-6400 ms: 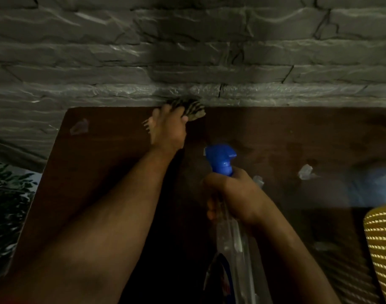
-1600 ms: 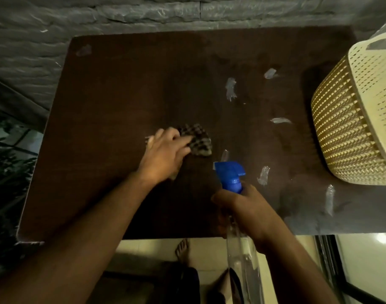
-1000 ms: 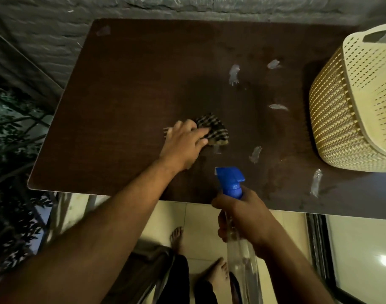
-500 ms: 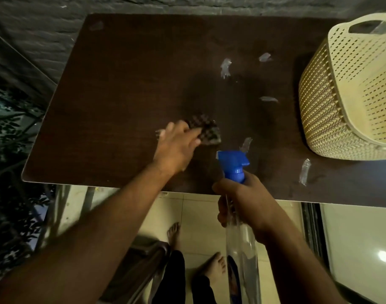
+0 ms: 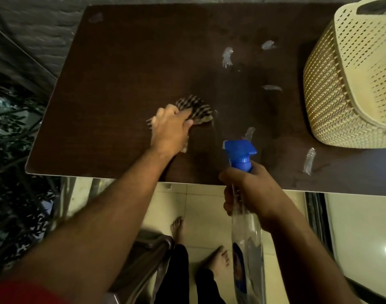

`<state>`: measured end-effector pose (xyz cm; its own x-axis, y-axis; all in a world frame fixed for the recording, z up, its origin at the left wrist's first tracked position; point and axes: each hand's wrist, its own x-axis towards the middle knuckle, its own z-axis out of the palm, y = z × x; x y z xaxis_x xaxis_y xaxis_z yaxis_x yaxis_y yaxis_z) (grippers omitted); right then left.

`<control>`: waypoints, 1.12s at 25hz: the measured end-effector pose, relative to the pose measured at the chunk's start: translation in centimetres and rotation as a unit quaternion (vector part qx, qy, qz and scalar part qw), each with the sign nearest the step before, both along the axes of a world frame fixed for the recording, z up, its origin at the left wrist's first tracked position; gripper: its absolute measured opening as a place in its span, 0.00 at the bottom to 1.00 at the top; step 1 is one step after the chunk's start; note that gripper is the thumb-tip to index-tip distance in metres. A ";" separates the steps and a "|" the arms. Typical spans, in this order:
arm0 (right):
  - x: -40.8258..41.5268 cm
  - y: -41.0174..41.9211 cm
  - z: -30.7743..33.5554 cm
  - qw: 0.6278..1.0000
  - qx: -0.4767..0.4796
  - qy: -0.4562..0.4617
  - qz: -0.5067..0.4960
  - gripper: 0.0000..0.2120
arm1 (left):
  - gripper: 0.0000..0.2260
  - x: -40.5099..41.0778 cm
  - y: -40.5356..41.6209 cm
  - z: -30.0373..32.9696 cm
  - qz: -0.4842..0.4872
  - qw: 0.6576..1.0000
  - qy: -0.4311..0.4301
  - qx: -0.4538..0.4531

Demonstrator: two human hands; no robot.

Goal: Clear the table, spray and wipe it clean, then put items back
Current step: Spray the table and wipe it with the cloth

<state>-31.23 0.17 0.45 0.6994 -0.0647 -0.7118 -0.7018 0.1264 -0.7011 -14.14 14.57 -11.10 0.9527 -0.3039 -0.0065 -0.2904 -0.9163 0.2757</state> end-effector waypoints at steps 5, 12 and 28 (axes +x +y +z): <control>0.2 0.3 1.1 0.999 0.007 -0.047 0.002 0.06 | 0.16 -9.3 0.3 0.3 -0.100 0.994 0.040 -0.005; 0.7 -1.6 0.6 0.999 0.008 -0.031 -0.012 0.09 | 0.16 -5.8 2.9 0.2 -0.120 0.993 0.005 -0.014; 10.4 -6.3 -0.2 0.999 0.031 -0.020 -0.010 0.10 | 0.17 13.2 -6.9 0.0 0.022 1.000 0.004 0.015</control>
<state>-20.85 -6.11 0.26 0.7270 -0.0348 -0.6858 -0.6698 0.1837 -0.7194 -0.93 7.71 -11.07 0.9652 -0.2606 -0.0220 -0.2471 -0.9362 0.2499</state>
